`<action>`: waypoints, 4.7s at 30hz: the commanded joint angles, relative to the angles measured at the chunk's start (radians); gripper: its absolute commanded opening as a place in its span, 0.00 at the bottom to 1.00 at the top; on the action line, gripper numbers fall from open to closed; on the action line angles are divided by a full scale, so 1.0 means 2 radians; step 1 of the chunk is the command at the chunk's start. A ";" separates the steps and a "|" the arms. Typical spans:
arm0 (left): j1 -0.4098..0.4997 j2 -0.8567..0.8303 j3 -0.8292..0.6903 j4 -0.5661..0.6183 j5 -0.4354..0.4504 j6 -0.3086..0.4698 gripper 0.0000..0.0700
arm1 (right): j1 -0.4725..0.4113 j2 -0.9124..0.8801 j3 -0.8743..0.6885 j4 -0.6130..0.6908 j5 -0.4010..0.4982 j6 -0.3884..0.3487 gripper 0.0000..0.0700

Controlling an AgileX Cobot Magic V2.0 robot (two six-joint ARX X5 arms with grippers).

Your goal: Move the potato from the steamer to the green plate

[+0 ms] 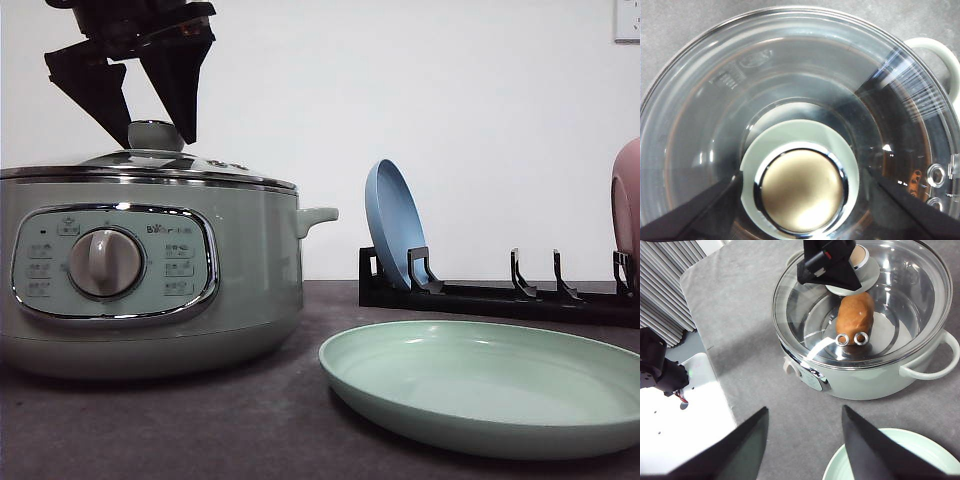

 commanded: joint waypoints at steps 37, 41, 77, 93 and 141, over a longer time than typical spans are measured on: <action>-0.001 -0.045 0.013 0.003 -0.003 -0.007 0.00 | 0.004 0.005 0.009 0.003 0.001 -0.006 0.41; 0.005 -0.073 0.013 0.002 -0.003 -0.008 0.00 | 0.004 0.005 0.009 0.003 0.001 -0.006 0.41; 0.207 -0.184 0.013 -0.063 -0.092 -0.009 0.00 | 0.005 0.006 0.009 0.002 0.001 -0.001 0.41; 0.211 -0.184 0.013 -0.062 -0.092 -0.009 0.00 | 0.005 0.113 0.116 0.026 0.016 0.014 0.59; 0.211 -0.184 0.013 -0.063 -0.092 -0.011 0.00 | 0.066 0.501 0.346 0.056 0.121 -0.004 0.71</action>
